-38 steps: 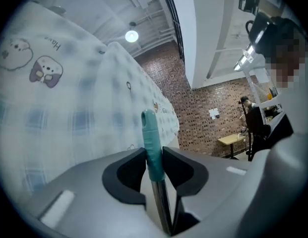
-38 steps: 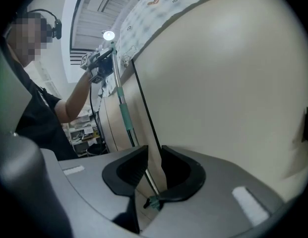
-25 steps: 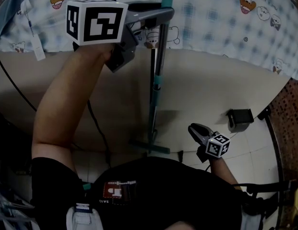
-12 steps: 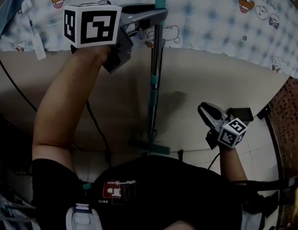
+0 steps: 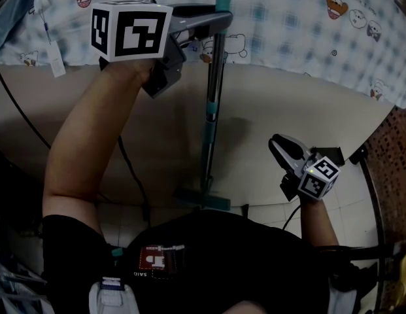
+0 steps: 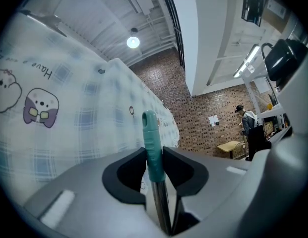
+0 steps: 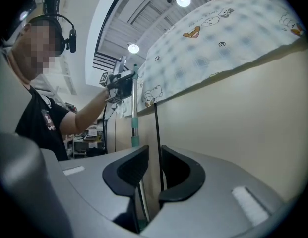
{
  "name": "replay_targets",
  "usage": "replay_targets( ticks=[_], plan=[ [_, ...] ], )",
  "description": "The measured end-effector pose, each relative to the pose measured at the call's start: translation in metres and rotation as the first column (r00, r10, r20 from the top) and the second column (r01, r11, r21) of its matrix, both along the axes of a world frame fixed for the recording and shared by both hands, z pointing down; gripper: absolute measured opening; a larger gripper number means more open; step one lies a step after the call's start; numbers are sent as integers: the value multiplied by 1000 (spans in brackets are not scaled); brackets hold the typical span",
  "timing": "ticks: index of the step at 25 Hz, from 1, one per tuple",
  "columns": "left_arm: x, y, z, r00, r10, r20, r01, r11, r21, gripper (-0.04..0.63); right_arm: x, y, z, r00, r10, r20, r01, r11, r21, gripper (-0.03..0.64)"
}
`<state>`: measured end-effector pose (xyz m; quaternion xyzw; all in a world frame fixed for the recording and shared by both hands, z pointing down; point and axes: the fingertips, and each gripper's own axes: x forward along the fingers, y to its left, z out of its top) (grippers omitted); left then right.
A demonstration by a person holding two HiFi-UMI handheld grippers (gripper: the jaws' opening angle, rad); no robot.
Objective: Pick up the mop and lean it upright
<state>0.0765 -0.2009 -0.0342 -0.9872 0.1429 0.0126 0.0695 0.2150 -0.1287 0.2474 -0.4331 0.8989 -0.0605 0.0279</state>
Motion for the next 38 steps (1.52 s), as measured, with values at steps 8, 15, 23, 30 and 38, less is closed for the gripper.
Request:
replay_targets(
  ticks=[8, 15, 23, 30, 38],
  plan=[
    [7, 5, 5, 1000, 12, 14, -12, 1000, 3, 107, -48, -14, -17, 992, -120, -23, 120, 993, 1, 138],
    [15, 11, 12, 999, 29, 22, -29, 1000, -2, 107, -110, -39, -15, 961, -256, -108, 256, 967, -19, 196],
    [14, 23, 16, 999, 48, 22, -48, 999, -1, 106, -156, -55, 4, 933, -322, -163, 318, 947, -49, 212],
    [11, 33, 15, 998, 65, 16, -65, 998, 1, 106, -169, -57, 23, 922, -329, -204, 321, 944, -72, 196],
    [10, 40, 21, 996, 88, 23, -87, 996, -12, 110, -166, -52, 30, 919, -341, -197, 334, 940, -69, 135]
  ],
)
